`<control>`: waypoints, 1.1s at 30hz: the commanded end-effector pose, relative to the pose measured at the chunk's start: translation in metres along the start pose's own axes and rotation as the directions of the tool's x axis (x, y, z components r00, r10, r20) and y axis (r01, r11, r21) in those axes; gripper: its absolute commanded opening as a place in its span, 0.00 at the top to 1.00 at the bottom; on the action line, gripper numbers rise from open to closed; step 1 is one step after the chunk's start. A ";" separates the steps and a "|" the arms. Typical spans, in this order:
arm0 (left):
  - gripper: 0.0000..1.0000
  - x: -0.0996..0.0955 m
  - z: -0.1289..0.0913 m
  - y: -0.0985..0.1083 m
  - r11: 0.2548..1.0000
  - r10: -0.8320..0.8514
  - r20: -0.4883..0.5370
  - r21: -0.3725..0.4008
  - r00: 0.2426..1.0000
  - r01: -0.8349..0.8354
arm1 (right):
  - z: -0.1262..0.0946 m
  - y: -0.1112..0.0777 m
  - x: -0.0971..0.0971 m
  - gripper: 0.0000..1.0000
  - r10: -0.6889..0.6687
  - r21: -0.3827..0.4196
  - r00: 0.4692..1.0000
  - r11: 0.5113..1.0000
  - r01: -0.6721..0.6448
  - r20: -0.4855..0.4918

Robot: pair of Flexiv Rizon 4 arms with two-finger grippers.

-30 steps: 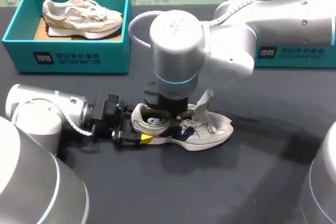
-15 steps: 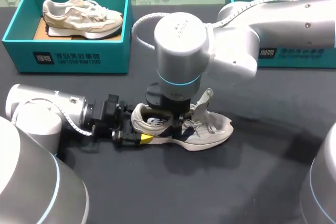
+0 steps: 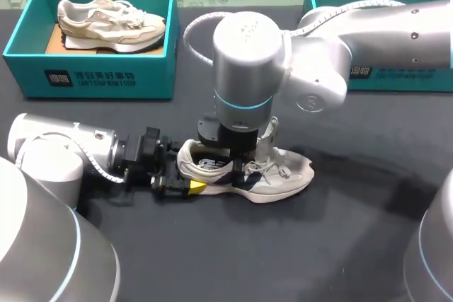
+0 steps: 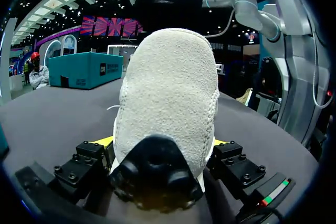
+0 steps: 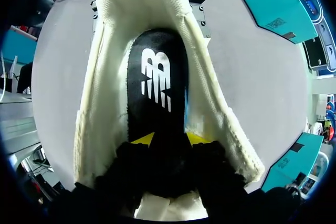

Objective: Take the shoe out of the shoebox, open the shoe tongue, remove and reinsert the insole, then place the shoe into the shoebox

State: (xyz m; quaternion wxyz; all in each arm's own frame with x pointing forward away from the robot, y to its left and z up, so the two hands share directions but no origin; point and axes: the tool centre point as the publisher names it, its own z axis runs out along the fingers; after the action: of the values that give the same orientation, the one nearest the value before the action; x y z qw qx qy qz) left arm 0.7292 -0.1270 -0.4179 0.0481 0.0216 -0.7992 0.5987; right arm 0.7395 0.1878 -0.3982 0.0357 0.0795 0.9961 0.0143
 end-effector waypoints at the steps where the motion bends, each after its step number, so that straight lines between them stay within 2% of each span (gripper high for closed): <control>1: 1.00 0.000 0.001 0.002 1.000 0.000 0.001 -0.001 1.000 0.000 | 0.017 0.004 -0.005 0.62 -0.005 -0.014 0.998 1.000 0.004 -0.062; 10: 1.00 0.000 0.001 0.002 1.000 0.000 0.001 -0.001 1.000 0.000 | 0.029 0.008 0.011 0.62 0.009 -0.022 0.988 1.000 -0.012 -0.152; 16: 1.00 0.000 0.001 0.002 1.000 0.000 0.001 -0.001 1.000 0.000 | 0.027 0.009 0.026 0.64 0.019 -0.011 0.985 1.000 -0.021 -0.171; 29: 1.00 0.000 0.001 0.002 1.000 0.000 0.001 -0.001 1.000 0.000 | 0.027 0.009 0.036 0.74 0.008 -0.005 0.981 1.000 -0.009 -0.196; 31: 1.00 0.000 0.001 0.002 1.000 0.000 0.001 -0.001 1.000 0.000 | 0.032 0.007 0.035 0.81 0.004 -0.015 0.976 1.000 -0.008 -0.218; 32: 1.00 0.000 0.001 0.002 1.000 0.000 0.001 -0.001 1.000 0.000 | 0.034 0.006 0.034 1.00 -0.002 -0.024 0.973 1.000 -0.003 -0.229; 33: 1.00 0.000 0.001 0.002 1.000 0.000 0.001 -0.001 1.000 0.000 | 0.036 0.006 0.033 1.00 -0.012 -0.031 0.970 1.000 0.005 -0.243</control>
State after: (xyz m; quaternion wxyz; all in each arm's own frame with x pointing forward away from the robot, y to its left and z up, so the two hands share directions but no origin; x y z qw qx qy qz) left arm 0.7275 -0.1261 -0.4185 0.0484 0.0201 -0.7993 0.5986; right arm 0.7176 0.1970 -0.4047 -0.0713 0.0775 0.9940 0.0301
